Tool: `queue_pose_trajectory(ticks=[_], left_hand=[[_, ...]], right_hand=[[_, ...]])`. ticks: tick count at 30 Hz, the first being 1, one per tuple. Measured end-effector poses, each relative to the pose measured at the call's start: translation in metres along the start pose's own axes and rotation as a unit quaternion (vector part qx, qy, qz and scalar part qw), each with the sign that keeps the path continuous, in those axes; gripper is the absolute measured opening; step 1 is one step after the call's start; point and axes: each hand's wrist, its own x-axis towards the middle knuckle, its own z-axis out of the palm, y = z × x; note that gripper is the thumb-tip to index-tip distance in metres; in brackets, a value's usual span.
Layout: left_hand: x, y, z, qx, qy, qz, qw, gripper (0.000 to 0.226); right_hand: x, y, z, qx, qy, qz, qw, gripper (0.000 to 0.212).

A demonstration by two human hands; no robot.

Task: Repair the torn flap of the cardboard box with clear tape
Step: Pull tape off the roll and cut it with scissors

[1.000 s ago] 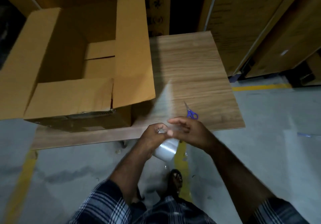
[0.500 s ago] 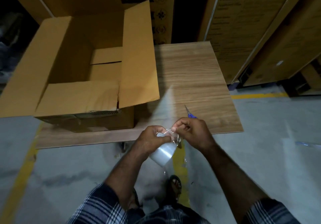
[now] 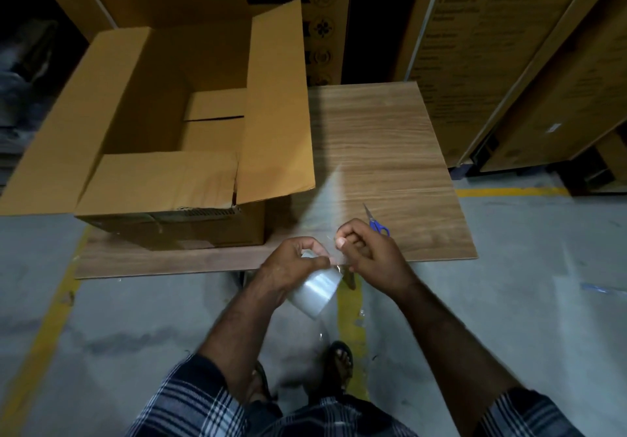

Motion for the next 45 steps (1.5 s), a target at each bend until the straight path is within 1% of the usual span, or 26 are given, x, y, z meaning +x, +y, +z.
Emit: queue_pose_trajectory(ticks=[1, 3, 4, 5, 6, 8, 10, 11, 13, 15, 16, 18, 22, 25, 28, 29, 31, 33, 35, 36, 38, 40, 42, 43, 45], left_hand=[[0.001, -0.001, -0.001, -0.004, 0.003, 0.004, 1.000, 0.012], [0.002, -0.003, -0.001, -0.005, 0.004, 0.007, 1.000, 0.016], [0.002, -0.005, -0.001, -0.002, 0.004, 0.009, 1.000, 0.014], [0.002, -0.006, 0.000, -0.001, 0.003, 0.013, 1.000, 0.011], [0.002, -0.006, 0.000, -0.004, 0.003, 0.015, 1.000, 0.010], [0.002, -0.006, 0.001, -0.001, 0.005, 0.020, 1.000, 0.011], [0.000, -0.005, 0.003, 0.000, 0.004, 0.026, 1.000, 0.014], [0.001, -0.006, 0.002, -0.002, 0.001, 0.030, 1.000, 0.018], [0.000, -0.009, 0.001, 0.009, -0.003, 0.031, 0.999, 0.037], [-0.002, -0.012, -0.001, 0.005, -0.018, 0.023, 1.000, 0.057], [-0.001, -0.015, -0.002, 0.003, -0.024, 0.023, 0.999, 0.063], [0.001, -0.022, -0.004, 0.012, -0.023, 0.020, 0.999, 0.067], [0.015, -0.038, 0.001, 0.041, 0.058, -0.008, 0.997, 0.054], [0.025, -0.051, 0.010, -0.001, 0.081, -0.037, 0.996, 0.045], [0.033, -0.079, 0.014, -0.032, 0.107, -0.104, 0.988, 0.043], [0.034, -0.088, 0.015, -0.035, 0.107, -0.120, 0.986, 0.042], [0.039, -0.103, 0.020, -0.048, 0.085, -0.129, 0.987, 0.040], [0.040, -0.109, 0.023, -0.068, 0.059, -0.128, 0.988, 0.044], [0.045, -0.113, 0.021, -0.066, 0.048, -0.142, 0.987, 0.051], [0.048, -0.113, 0.020, -0.066, 0.052, -0.147, 0.986, 0.049], [0.055, -0.113, 0.015, -0.068, 0.067, -0.153, 0.984, 0.039], [0.060, -0.110, 0.015, -0.066, 0.077, -0.155, 0.983, 0.033], [0.061, -0.109, 0.017, -0.079, 0.085, -0.160, 0.980, 0.031], [0.061, -0.111, 0.019, -0.086, 0.090, -0.161, 0.979, 0.031], [0.060, -0.114, 0.023, -0.087, 0.102, -0.159, 0.978, 0.033]], right_hand=[[0.001, -0.001, -0.001, 0.015, 0.005, 0.012, 1.000, 0.018], [0.003, -0.003, -0.006, 0.040, 0.015, 0.052, 0.998, 0.049], [0.005, -0.004, -0.009, 0.041, 0.005, 0.075, 0.996, 0.058], [0.007, -0.004, -0.011, 0.032, -0.017, 0.091, 0.995, 0.058], [0.008, -0.003, -0.011, 0.016, -0.046, 0.102, 0.994, 0.050], [0.011, -0.002, -0.006, 0.007, -0.081, 0.121, 0.989, 0.025], [0.015, 0.002, -0.002, 0.032, -0.061, 0.120, 0.990, 0.008], [0.017, 0.005, -0.001, 0.037, -0.049, 0.120, 0.991, 0.005], [0.022, 0.008, -0.003, 0.026, -0.039, 0.125, 0.991, 0.005], [0.025, 0.011, -0.004, 0.005, -0.047, 0.129, 0.991, 0.004], [0.026, 0.013, -0.004, -0.004, -0.056, 0.129, 0.990, 0.003], [0.032, 0.019, -0.004, -0.030, -0.058, 0.120, 0.991, 0.003], [0.057, 0.036, -0.003, -0.126, 0.012, 0.111, 0.986, 0.007], [0.072, 0.048, 0.007, -0.172, -0.002, 0.097, 0.980, 0.007], [0.074, 0.066, 0.017, -0.206, -0.019, 0.056, 0.977, 0.009], [0.074, 0.072, 0.018, -0.216, -0.023, 0.053, 0.975, 0.009], [0.075, 0.083, 0.018, -0.219, -0.026, 0.054, 0.974, 0.007], [0.078, 0.091, 0.018, -0.240, -0.009, 0.043, 0.970, 0.005], [0.084, 0.101, 0.020, -0.264, 0.004, 0.033, 0.964, 0.008], [0.086, 0.105, 0.023, -0.279, 0.001, 0.032, 0.960, 0.011], [0.088, 0.112, 0.033, -0.320, -0.001, 0.028, 0.947, 0.017], [0.089, 0.116, 0.041, -0.374, 0.009, 0.002, 0.927, 0.013], [0.087, 0.123, 0.047, -0.382, 0.046, -0.023, 0.923, 0.010], [0.086, 0.124, 0.048, -0.367, 0.065, -0.017, 0.928, 0.015], [0.087, 0.126, 0.045, -0.338, 0.086, 0.007, 0.937, 0.035]])
